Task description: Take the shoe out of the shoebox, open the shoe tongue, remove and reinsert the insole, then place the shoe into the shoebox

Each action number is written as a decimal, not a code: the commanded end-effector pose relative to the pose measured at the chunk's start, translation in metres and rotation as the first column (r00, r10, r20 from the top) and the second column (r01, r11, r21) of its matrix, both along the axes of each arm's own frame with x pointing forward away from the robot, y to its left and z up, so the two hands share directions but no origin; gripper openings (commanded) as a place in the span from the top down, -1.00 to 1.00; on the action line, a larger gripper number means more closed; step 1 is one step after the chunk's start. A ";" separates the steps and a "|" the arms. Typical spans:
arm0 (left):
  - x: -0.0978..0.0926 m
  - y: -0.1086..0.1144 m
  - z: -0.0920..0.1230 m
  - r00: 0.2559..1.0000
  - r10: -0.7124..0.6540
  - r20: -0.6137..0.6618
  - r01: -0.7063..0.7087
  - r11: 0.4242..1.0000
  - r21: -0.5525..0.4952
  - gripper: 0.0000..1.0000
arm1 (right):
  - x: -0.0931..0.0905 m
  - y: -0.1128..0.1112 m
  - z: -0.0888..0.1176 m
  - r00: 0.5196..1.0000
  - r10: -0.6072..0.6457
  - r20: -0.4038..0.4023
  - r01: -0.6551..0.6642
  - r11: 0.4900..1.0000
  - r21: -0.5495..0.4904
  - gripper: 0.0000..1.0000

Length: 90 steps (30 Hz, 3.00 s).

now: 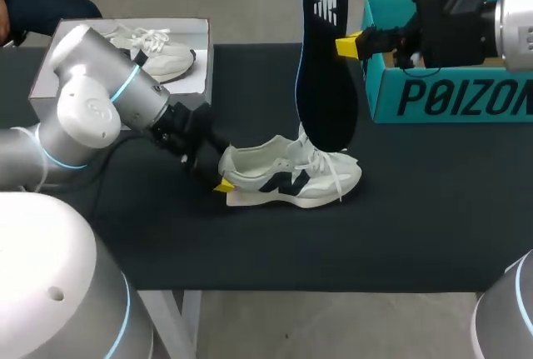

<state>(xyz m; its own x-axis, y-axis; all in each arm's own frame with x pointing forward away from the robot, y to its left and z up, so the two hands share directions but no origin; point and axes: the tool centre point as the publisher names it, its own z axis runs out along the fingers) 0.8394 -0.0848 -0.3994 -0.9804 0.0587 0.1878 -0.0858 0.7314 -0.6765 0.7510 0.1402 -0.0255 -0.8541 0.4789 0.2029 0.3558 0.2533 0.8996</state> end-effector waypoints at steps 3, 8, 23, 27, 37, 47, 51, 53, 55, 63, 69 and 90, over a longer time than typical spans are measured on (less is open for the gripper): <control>-0.005 0.000 0.013 1.000 -0.010 0.011 0.009 0.995 0.099 -1.00 | 0.002 0.002 -0.001 1.000 -0.001 -0.001 0.001 1.000 -0.001 1.00; -0.005 0.000 0.013 1.000 -0.010 0.011 0.009 0.995 0.099 -1.00 | 0.002 0.002 -0.001 1.000 -0.001 -0.001 0.001 1.000 -0.001 1.00; -0.010 -0.006 0.048 0.984 0.073 -0.163 -0.009 0.931 0.365 -1.00 | 0.002 0.002 -0.001 1.000 -0.001 -0.001 0.001 1.000 -0.001 1.00; -0.007 -0.006 0.052 0.977 0.124 -0.175 -0.020 0.864 0.503 -1.00 | 0.002 0.002 -0.001 1.000 -0.001 -0.001 0.001 1.000 -0.001 1.00; -0.007 -0.017 0.062 0.974 0.134 -0.183 0.042 0.687 0.725 -1.00 | 0.002 0.002 -0.001 1.000 -0.001 -0.001 0.001 1.000 -0.001 1.00; -0.012 -0.010 0.070 1.000 -0.004 -0.011 0.011 0.628 0.778 -1.00 | 0.002 0.002 -0.001 1.000 -0.001 -0.001 0.001 1.000 -0.001 1.00; -0.012 -0.005 0.074 0.999 0.035 0.027 -0.043 0.638 0.769 -1.00 | 0.002 0.002 -0.001 1.000 -0.001 -0.001 0.001 1.000 -0.001 1.00; -0.013 -0.003 0.075 0.998 0.052 0.040 -0.065 0.658 0.750 -1.00 | 0.002 0.002 -0.001 1.000 -0.001 -0.001 0.001 1.000 -0.001 1.00; -0.015 -0.002 0.076 0.996 0.058 0.068 -0.089 0.661 0.745 -1.00 | 0.002 0.002 -0.001 1.000 -0.001 -0.001 0.001 1.000 -0.001 1.00; -0.022 -0.002 0.080 0.993 0.006 0.120 -0.095 0.657 0.748 -1.00 | 0.002 0.002 -0.001 1.000 -0.001 -0.001 0.001 1.000 -0.001 1.00; -0.025 0.000 0.081 0.990 -0.011 0.139 -0.097 0.661 0.744 -1.00 | 0.002 0.002 -0.001 1.000 -0.001 -0.001 0.001 1.000 -0.001 1.00; -0.022 -0.002 0.076 0.988 -0.060 0.144 -0.066 0.678 0.732 -1.00 | 0.002 0.002 -0.001 1.000 -0.001 -0.001 0.001 1.000 -0.001 1.00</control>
<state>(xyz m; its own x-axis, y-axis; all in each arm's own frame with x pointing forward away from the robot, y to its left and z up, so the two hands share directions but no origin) 0.8178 -0.0833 -0.3259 -0.9985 -0.0464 0.0304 -0.0444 0.9970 0.0635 0.7512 0.1403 -0.0255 -0.8541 0.4788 0.2030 0.3558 0.2534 0.8996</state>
